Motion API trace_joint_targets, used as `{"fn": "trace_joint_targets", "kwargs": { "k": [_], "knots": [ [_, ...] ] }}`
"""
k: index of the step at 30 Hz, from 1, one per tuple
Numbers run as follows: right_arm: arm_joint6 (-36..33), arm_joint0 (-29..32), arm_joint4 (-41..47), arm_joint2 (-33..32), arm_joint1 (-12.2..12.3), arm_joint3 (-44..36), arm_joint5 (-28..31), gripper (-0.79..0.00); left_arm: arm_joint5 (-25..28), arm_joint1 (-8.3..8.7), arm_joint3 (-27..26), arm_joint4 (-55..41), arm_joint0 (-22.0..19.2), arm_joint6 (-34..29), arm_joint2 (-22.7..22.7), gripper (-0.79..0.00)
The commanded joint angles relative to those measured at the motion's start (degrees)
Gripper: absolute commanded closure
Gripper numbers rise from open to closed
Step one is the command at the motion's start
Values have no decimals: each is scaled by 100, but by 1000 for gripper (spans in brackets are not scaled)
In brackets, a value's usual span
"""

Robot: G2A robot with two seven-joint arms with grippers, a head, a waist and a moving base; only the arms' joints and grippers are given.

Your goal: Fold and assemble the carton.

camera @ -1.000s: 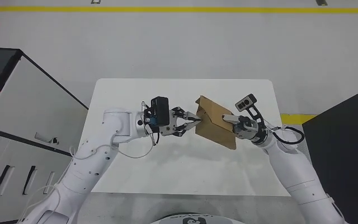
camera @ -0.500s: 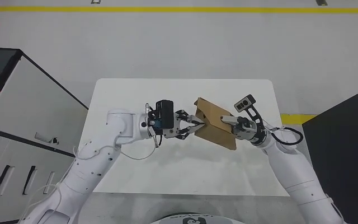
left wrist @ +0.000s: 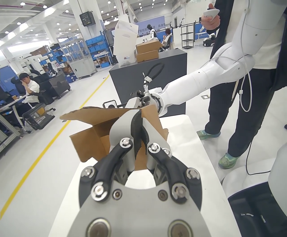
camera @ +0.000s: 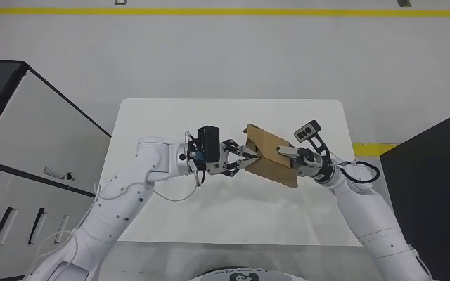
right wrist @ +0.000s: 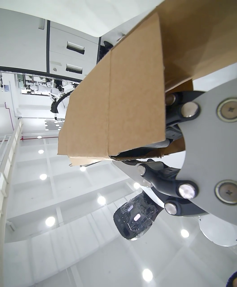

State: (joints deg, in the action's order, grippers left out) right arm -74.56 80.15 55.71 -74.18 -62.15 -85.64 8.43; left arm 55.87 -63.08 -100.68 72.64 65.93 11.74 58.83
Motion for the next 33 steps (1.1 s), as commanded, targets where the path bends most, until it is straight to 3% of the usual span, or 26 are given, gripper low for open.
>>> {"fn": "trace_joint_targets", "kwargs": {
  "k": [1, 18, 25, 33],
  "knots": [
    [-9, -6, -8, -4, -3, 6, -1, 0, -6, 5, 16, 13, -4, 11, 31, 0],
    [-67, -20, 14, -33, -27, 30, -7, 0, -40, -5, 112, 61, -64, 110, 8, 0],
    [-136, 14, 307, -79, -42, 63, -130, 0, -281, 49, 216, 315, -3, 283, 362, 0],
    [-286, -6, 421, -82, -54, 89, -280, 0, -840, 49, 320, 764, 47, 653, 447, 0]
  ]
}}
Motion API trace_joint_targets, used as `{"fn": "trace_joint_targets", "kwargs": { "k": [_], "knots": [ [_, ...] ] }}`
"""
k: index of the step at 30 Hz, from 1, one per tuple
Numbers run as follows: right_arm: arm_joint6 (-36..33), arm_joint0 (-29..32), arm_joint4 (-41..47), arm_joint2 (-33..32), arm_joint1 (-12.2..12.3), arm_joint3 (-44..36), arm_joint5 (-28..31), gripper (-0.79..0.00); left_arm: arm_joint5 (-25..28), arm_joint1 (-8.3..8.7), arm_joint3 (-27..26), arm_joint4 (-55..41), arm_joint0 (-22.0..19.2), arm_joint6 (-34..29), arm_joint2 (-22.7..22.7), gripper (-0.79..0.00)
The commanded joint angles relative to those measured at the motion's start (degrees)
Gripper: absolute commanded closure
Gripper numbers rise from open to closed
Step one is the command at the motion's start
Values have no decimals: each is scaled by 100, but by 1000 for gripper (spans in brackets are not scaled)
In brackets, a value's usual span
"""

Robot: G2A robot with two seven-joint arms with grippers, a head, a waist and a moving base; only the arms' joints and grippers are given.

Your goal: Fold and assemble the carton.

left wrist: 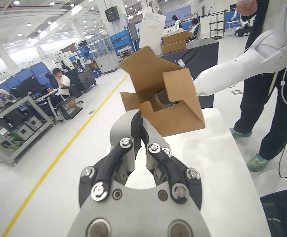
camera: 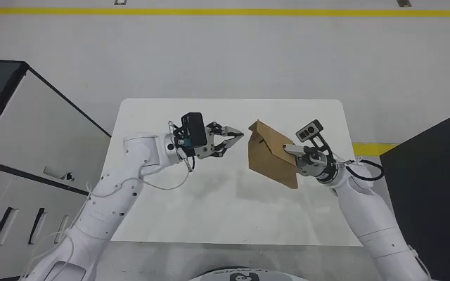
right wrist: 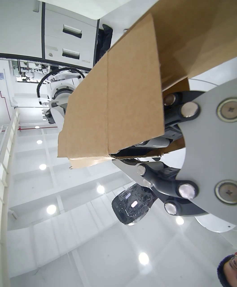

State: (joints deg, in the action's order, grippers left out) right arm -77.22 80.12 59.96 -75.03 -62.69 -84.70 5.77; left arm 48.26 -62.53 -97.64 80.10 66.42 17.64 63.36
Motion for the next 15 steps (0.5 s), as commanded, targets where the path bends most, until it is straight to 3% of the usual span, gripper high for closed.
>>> {"fn": "trace_joint_targets", "kwargs": {
  "k": [1, 8, 15],
  "knots": [
    [-57, -4, -2, 8, -2, -8, -35, 0, -185, -13, 38, 86, -22, 125, -17, 0],
    [-285, -4, 1, 46, -9, -36, -130, 0, -485, -58, 228, 199, -147, 242, -136, 0],
    [-385, 6, -25, 60, -14, -21, -178, 0, -180, -115, 217, -9, -346, 636, -354, 0]
  ]
}}
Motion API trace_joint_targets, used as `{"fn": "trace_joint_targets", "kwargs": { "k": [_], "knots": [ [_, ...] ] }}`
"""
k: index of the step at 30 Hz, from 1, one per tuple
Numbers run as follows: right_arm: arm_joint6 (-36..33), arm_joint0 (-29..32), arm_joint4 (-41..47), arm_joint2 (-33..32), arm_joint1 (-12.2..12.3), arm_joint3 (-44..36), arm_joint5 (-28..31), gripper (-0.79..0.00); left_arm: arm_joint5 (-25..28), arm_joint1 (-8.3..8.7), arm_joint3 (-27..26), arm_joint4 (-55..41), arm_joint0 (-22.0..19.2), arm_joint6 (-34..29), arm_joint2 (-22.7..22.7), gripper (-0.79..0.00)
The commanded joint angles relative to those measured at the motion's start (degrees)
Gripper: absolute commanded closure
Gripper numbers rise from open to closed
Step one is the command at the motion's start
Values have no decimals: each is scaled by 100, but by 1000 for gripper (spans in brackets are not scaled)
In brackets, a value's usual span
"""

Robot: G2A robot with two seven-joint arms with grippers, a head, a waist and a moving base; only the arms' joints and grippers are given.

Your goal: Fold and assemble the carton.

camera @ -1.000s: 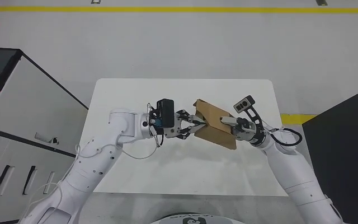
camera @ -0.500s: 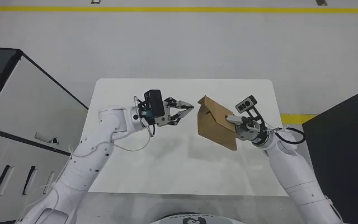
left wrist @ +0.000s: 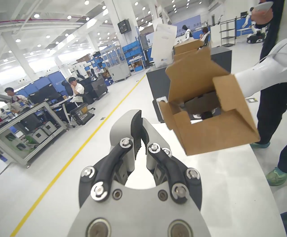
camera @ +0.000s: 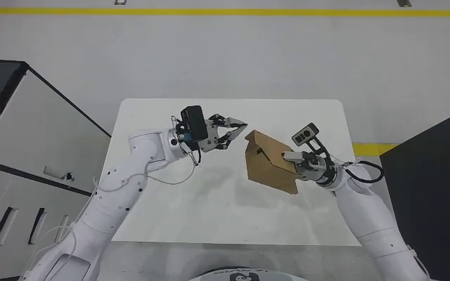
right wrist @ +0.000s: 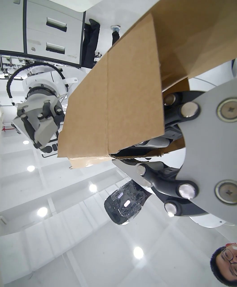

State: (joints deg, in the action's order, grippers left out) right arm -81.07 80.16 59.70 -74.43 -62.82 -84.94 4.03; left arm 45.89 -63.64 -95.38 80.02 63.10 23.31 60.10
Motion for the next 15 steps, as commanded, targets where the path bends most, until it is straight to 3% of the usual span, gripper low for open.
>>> {"fn": "trace_joint_targets", "kwargs": {
  "k": [1, 15],
  "knots": [
    [0, 2, 0, -2, -2, 4, -8, 0, 118, -7, -9, -1, -29, 128, -54, 0],
    [2, -34, 86, 28, -33, 26, -9, 0, 264, -43, 18, 105, -99, 364, -237, 0]
  ]
}}
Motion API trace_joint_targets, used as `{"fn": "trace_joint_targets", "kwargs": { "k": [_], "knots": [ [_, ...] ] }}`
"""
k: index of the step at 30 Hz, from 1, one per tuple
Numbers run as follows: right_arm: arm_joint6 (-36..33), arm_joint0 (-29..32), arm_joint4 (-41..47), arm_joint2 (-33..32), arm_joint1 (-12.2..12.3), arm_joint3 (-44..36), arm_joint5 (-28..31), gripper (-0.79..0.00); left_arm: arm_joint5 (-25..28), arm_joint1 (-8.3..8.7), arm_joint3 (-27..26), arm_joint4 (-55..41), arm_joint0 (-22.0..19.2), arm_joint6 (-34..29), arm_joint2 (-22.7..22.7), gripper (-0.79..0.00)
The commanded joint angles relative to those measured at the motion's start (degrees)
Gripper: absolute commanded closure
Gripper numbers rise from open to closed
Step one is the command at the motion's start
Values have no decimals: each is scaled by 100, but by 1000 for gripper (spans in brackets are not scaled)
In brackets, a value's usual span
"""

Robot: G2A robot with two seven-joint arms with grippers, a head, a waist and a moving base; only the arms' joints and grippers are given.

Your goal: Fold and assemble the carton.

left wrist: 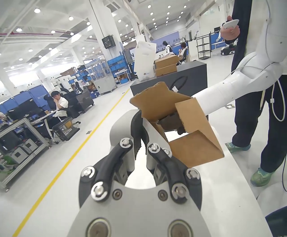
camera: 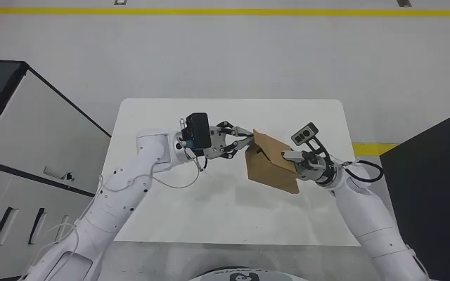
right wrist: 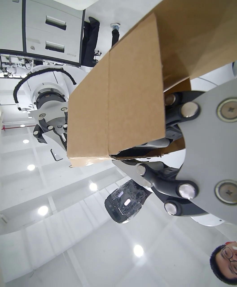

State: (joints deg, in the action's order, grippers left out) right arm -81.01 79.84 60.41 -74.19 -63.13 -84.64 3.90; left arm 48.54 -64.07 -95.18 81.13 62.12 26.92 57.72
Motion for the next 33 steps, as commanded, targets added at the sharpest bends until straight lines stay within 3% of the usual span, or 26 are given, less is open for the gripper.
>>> {"fn": "trace_joint_targets", "kwargs": {
  "k": [1, 12, 33],
  "knots": [
    [-14, -2, 36, 7, -6, -2, 4, 0, 0, -2, -2, -12, -3, 5, 1, 0],
    [-65, 14, 687, 132, -89, 114, -160, 0, -43, -54, 57, -169, -89, -30, -115, 0],
    [-122, -74, 790, 244, -177, 247, -291, 0, 108, -38, -187, 172, -73, -161, -133, 0]
  ]
}}
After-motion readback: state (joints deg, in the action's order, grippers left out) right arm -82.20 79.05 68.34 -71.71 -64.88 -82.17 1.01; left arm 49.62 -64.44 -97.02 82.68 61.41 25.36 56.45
